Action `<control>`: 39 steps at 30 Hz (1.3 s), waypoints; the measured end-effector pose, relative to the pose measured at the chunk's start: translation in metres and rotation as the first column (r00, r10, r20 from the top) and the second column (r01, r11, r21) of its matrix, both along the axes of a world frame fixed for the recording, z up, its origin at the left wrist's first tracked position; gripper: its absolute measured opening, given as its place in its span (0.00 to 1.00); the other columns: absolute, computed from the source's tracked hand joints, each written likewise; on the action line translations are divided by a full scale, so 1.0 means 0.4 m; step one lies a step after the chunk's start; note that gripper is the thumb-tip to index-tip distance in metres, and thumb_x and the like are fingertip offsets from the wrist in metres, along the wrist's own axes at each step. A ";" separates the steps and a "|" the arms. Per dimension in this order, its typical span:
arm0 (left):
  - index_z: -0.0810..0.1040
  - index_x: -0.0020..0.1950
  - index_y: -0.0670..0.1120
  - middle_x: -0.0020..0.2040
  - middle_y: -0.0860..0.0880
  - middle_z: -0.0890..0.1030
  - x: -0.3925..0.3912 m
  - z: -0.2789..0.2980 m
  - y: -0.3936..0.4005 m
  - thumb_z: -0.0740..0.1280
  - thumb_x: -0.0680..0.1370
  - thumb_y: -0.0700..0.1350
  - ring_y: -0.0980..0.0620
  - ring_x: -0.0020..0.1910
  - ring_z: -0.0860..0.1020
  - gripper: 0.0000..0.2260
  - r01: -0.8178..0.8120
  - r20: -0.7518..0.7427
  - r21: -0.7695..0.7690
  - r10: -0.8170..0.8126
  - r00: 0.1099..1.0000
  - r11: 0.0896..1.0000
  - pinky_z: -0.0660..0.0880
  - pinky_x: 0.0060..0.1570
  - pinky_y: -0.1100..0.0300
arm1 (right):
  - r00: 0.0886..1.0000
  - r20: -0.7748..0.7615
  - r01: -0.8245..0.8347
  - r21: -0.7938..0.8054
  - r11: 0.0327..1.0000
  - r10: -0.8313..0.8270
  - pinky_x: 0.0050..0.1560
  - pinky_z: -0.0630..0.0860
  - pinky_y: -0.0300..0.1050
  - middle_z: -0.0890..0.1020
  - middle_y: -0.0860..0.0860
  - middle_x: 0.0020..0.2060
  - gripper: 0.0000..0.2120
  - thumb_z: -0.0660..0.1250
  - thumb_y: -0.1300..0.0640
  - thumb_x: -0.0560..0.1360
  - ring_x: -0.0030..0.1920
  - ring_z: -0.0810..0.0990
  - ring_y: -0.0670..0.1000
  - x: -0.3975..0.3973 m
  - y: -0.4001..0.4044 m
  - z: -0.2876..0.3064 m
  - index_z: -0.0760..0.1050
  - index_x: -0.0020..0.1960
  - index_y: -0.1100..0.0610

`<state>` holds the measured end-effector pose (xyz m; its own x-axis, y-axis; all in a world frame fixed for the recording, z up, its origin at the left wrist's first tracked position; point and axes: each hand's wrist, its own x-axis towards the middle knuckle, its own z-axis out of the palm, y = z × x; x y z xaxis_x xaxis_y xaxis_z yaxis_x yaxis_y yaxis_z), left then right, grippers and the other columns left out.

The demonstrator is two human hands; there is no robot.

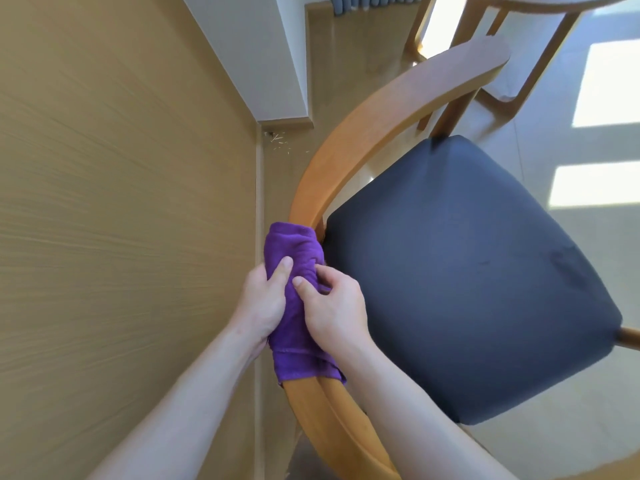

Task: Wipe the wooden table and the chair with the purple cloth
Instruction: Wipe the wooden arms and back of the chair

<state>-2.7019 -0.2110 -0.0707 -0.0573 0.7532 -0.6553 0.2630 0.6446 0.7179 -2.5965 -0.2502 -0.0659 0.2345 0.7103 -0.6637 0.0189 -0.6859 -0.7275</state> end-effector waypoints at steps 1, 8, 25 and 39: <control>0.83 0.52 0.46 0.48 0.46 0.87 0.003 -0.001 0.008 0.62 0.84 0.46 0.45 0.51 0.84 0.10 0.004 -0.013 0.000 -0.004 1.000 1.000 0.80 0.53 0.49 | 1.000 0.010 -0.008 -0.010 1.000 0.008 0.66 0.75 0.52 0.82 0.47 0.62 0.19 0.68 0.48 0.79 0.64 0.79 0.49 0.003 0.008 -0.004 0.78 0.68 0.53; 0.81 0.55 0.48 0.49 0.51 0.86 0.095 -0.002 0.228 0.63 0.83 0.41 0.55 0.50 0.83 0.07 0.245 -0.096 0.205 -0.230 0.969 0.948 0.78 0.52 0.59 | 0.970 0.085 0.221 0.101 0.970 -0.230 0.43 0.76 0.45 0.83 0.47 0.36 0.08 0.70 0.52 0.78 0.41 0.80 0.49 0.042 0.184 -0.025 0.79 0.41 0.55; 0.82 0.59 0.46 0.50 0.52 0.85 0.524 -0.013 0.684 0.70 0.78 0.41 0.56 0.50 0.82 0.10 0.750 -0.098 0.353 -0.775 0.625 0.560 0.77 0.55 0.61 | 0.619 0.109 0.758 0.176 0.628 -0.778 0.48 0.82 0.56 0.86 0.49 0.34 0.09 0.76 0.49 0.72 0.39 0.84 0.50 0.369 0.501 -0.041 0.85 0.40 0.55; 0.81 0.53 0.55 0.46 0.55 0.83 0.819 -0.003 0.784 0.68 0.80 0.53 0.56 0.47 0.82 0.05 0.851 -0.222 0.340 -0.845 0.487 0.401 0.78 0.51 0.57 | 0.423 0.163 0.869 0.206 0.450 -0.892 0.35 0.76 0.43 0.82 0.51 0.33 0.13 0.76 0.50 0.73 0.34 0.80 0.50 0.625 0.635 -0.047 0.79 0.35 0.57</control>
<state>-2.3745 0.1027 -0.0718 0.7432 0.5823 -0.3297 0.5336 -0.2184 0.8170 -2.3464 0.0036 -0.0846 0.8867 0.0741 -0.4564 -0.4018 -0.3648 -0.8399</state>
